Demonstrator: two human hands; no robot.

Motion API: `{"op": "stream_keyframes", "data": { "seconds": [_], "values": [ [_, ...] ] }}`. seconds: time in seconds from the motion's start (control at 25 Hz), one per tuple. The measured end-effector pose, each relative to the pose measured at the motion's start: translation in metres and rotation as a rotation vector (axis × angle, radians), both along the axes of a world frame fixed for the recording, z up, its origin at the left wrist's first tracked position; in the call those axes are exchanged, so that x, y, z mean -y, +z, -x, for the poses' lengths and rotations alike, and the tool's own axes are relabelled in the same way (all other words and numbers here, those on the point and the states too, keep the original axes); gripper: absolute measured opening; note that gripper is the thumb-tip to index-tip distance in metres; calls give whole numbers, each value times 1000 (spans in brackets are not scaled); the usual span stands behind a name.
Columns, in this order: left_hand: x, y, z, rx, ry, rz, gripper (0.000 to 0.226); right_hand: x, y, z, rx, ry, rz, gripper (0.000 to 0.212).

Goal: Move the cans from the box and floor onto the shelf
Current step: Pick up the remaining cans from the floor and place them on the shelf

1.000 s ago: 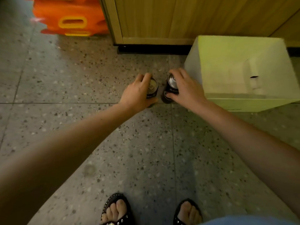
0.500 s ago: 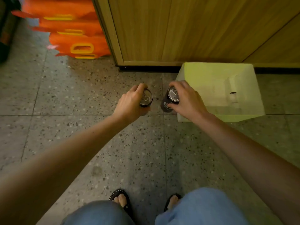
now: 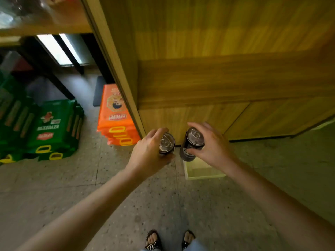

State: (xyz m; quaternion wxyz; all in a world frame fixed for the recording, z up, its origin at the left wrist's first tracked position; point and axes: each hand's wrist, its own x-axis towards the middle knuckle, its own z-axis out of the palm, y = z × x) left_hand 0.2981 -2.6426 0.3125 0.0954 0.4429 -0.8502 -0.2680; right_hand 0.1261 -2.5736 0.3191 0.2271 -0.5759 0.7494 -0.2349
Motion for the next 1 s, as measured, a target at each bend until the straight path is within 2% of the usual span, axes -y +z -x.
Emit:
{"op": "stream_keyframes", "data": {
  "seconds": [0.16,0.36,0.6,0.72,1.0],
  "values": [
    [0,131,3,-43,-86,35,76,1,141,4,-24,10,12,85],
    [9,238,7,-72,-148,134,72,8,256,7,-86,13,98,73],
    [54,315,25,-142,-204,140,56,29,332,17,-141,-12,160,72],
    [82,346,48,-157,-200,93,64,50,362,36,-143,-10,165,73],
    [164,396,129,-245,-147,85,51,146,399,114,-210,86,242,70]
  ]
}}
